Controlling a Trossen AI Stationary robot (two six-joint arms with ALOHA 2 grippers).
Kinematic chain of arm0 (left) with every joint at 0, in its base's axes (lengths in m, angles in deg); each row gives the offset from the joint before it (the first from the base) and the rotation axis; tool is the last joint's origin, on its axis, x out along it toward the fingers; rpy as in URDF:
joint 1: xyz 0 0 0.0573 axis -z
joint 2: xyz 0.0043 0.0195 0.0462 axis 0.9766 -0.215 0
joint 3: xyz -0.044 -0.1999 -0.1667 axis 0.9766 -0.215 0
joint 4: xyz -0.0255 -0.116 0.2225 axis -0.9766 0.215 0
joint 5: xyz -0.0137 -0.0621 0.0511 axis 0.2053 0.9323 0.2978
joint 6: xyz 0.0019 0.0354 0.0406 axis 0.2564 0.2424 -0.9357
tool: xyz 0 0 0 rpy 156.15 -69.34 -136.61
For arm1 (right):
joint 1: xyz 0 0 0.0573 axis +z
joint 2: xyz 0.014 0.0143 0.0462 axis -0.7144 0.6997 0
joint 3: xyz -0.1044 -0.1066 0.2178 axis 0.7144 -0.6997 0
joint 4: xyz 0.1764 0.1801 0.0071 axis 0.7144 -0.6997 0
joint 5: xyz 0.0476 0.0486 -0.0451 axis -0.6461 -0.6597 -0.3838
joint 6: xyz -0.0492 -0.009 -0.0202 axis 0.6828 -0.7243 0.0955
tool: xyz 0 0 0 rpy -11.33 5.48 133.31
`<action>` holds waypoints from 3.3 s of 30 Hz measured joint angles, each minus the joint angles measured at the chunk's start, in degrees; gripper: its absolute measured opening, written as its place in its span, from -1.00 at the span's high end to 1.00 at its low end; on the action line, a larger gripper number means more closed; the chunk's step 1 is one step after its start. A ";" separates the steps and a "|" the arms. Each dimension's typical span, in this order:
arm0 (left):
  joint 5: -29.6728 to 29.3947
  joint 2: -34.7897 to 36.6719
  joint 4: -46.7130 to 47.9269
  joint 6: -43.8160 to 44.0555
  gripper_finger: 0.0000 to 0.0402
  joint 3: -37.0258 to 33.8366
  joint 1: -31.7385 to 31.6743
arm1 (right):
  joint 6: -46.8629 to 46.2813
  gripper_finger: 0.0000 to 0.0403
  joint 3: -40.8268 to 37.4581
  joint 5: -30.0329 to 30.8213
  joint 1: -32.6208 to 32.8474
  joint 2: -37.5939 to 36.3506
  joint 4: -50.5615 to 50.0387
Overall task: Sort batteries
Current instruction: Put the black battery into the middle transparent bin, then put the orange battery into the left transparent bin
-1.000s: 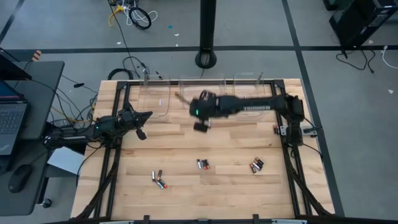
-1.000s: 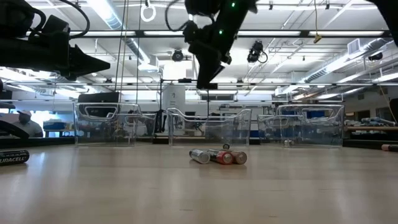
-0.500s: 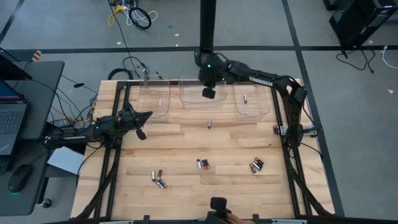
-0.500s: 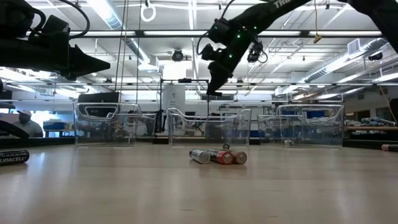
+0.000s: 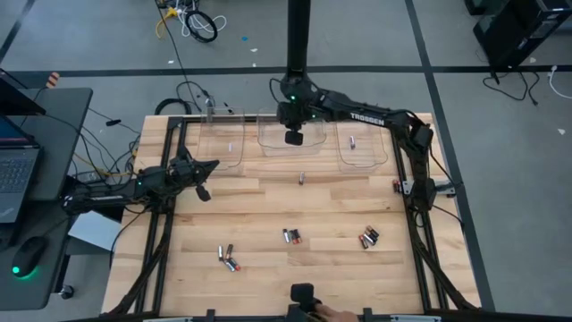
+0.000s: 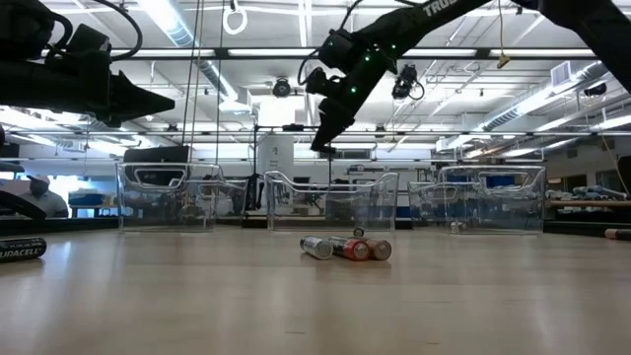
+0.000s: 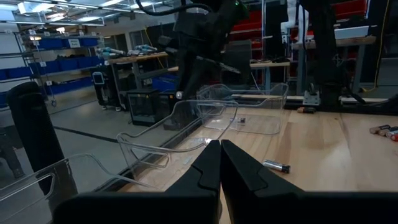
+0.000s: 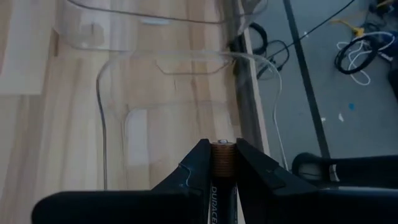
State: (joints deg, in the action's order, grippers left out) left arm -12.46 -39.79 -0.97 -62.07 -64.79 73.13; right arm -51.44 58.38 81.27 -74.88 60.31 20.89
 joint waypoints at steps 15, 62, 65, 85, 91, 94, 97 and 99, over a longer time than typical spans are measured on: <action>0.59 -1.34 -0.37 0.01 0.92 0.02 -0.04 | -5.19 0.68 8.18 -0.04 -2.85 13.28 -9.34; 6.94 -1.40 1.10 -1.28 0.92 1.69 -0.04 | -3.91 0.94 12.57 8.23 1.58 8.95 -17.00; 10.18 -1.38 2.17 -0.25 0.92 3.25 0.00 | -5.37 0.91 12.55 8.27 4.35 5.71 -17.12; 22.49 -18.64 2.96 5.72 0.92 8.40 0.11 | -19.01 0.96 -33.54 10.68 22.89 -19.64 21.00; 25.12 -26.14 8.45 4.73 0.92 15.64 1.24 | -23.59 0.96 -45.82 16.67 26.78 -24.94 33.34; 28.21 -29.74 9.09 6.02 0.92 18.57 2.22 | -25.88 0.96 -49.22 19.70 28.11 -26.19 35.45; 29.37 -33.50 10.11 6.27 0.92 21.33 3.04 | -27.50 0.96 -51.05 21.17 28.98 -26.89 37.97; 29.38 -36.18 13.12 6.08 0.92 23.30 3.97 | -27.69 0.96 -51.70 21.18 29.38 -26.88 39.40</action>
State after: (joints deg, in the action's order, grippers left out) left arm 16.91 -75.98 12.15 -55.98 -41.49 77.11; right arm -79.14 6.68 102.46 -45.50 33.43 60.29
